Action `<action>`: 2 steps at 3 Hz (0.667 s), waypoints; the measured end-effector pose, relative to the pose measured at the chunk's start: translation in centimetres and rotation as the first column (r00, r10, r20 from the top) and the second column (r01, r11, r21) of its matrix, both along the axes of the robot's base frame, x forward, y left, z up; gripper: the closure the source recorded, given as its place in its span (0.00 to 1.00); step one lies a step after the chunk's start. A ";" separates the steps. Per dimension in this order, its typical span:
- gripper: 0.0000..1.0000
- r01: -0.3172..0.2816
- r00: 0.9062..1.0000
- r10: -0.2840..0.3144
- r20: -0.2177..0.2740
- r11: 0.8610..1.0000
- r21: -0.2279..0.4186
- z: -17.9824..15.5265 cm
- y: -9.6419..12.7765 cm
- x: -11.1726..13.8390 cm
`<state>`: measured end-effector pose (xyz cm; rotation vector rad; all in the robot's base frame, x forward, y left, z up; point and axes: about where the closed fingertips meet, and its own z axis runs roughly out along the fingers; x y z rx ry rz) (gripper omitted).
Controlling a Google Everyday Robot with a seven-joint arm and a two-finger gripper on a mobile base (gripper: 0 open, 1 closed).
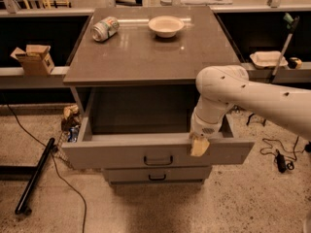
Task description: Open top drawer
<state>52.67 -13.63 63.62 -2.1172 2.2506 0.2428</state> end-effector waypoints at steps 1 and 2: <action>1.00 0.003 1.000 -0.003 0.000 1.000 0.006 0.3 -0.1 -0.2; 1.00 0.018 1.000 -0.018 0.001 0.999 0.038 0.1 -0.4 -0.9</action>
Offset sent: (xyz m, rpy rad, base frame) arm -0.0414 -0.0195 -0.0123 0.1800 -0.0107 -0.0874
